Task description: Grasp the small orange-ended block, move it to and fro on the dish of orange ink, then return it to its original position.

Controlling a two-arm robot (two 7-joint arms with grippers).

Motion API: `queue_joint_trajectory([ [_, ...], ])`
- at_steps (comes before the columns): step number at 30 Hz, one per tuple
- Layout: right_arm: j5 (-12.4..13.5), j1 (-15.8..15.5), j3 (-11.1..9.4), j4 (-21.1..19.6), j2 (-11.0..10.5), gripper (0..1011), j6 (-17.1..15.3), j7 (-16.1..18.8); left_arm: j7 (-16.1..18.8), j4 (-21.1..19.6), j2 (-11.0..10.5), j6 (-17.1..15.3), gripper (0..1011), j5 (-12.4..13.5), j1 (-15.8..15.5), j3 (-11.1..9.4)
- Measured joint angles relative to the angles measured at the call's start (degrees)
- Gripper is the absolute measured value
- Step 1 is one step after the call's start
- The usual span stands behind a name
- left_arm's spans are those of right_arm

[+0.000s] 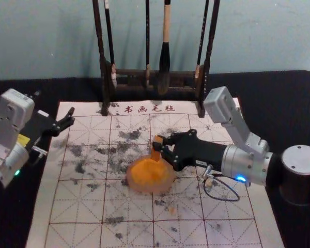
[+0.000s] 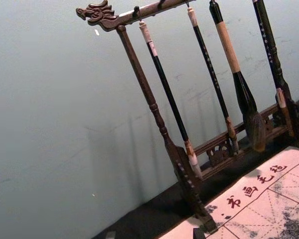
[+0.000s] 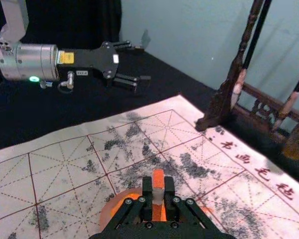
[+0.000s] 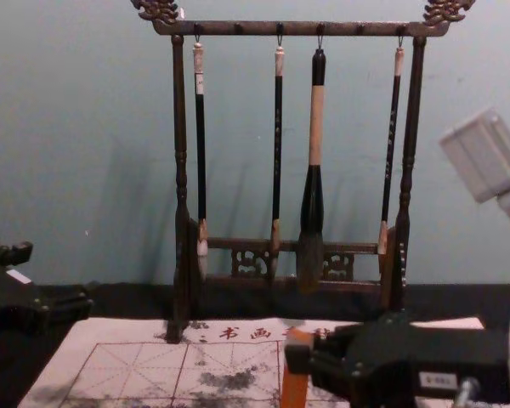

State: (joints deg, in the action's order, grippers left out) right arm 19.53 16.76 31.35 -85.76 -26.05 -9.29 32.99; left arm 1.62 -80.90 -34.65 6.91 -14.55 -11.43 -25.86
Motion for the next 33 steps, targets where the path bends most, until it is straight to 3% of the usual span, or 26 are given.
queue_joint_trajectory([
  [19, -0.18, 3.03, 2.91, 5.80, 2.56, 127, -0.44, -0.57, 0.00, 0.00, 0.00, 0.00, 1001, 0.00, 0.00, 0.00],
  [33, -0.36, 3.54, 2.86, 7.13, 3.49, 126, 0.05, -1.36, 0.00, 0.00, 0.00, 0.00, 1001, 0.00, 0.00, 0.00],
])
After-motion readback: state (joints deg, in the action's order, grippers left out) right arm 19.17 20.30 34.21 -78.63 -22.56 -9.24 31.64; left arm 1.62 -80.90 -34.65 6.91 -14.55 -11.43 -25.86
